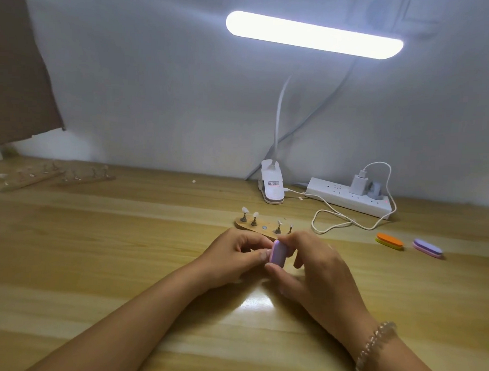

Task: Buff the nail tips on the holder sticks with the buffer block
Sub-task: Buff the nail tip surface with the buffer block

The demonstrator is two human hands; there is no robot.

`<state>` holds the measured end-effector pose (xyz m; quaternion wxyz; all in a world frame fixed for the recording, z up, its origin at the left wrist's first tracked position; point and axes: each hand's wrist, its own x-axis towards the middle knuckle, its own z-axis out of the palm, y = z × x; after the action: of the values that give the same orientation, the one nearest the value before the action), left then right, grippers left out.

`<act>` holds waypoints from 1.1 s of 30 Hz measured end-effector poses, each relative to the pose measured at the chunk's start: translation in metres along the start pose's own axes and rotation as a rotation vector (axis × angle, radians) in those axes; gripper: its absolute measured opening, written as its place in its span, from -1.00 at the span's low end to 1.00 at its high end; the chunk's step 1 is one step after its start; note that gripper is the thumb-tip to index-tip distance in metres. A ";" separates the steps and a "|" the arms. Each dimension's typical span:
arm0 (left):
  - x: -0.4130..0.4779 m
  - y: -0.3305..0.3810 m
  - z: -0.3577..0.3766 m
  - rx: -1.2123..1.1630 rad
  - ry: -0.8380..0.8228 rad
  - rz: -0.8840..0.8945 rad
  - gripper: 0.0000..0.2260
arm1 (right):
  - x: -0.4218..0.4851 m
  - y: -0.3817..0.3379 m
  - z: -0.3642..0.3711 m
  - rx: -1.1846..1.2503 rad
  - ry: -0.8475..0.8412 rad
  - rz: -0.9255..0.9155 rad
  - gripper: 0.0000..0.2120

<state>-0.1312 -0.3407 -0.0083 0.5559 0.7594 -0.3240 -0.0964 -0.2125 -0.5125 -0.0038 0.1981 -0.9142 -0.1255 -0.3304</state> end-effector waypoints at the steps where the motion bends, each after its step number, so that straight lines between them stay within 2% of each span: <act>1: 0.000 0.000 0.000 0.006 0.004 0.000 -0.82 | 0.001 0.000 0.000 0.019 -0.003 0.008 -0.66; 4: 0.001 -0.001 -0.001 0.025 0.019 0.028 -0.84 | 0.002 0.000 -0.002 0.026 0.040 0.063 -0.71; 9: 0.000 -0.004 -0.001 0.127 -0.029 0.065 -0.82 | -0.003 -0.005 -0.003 -0.052 -0.033 0.019 -0.77; 16: 0.004 -0.008 0.001 0.096 0.003 0.028 -0.83 | -0.002 -0.008 -0.005 -0.036 -0.038 0.029 -0.74; 20: 0.003 -0.007 0.002 0.078 0.030 0.001 -0.82 | -0.001 -0.013 -0.005 -0.113 -0.061 -0.022 -0.73; 25: -0.001 0.005 0.001 0.283 -0.050 0.083 -0.79 | 0.000 -0.009 -0.006 -0.098 0.022 0.013 -0.76; 30: 0.001 0.001 0.001 0.212 0.043 0.022 -0.83 | -0.002 -0.015 -0.006 -0.156 -0.073 -0.034 -0.74; 33: -0.001 0.007 0.001 0.241 -0.016 0.040 -0.80 | -0.001 -0.013 -0.007 -0.150 -0.039 -0.022 -0.73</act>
<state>-0.1354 -0.3424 -0.0028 0.4598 0.8134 -0.3527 -0.0516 -0.2217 -0.5039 0.0045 0.1230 -0.9313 -0.1141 -0.3232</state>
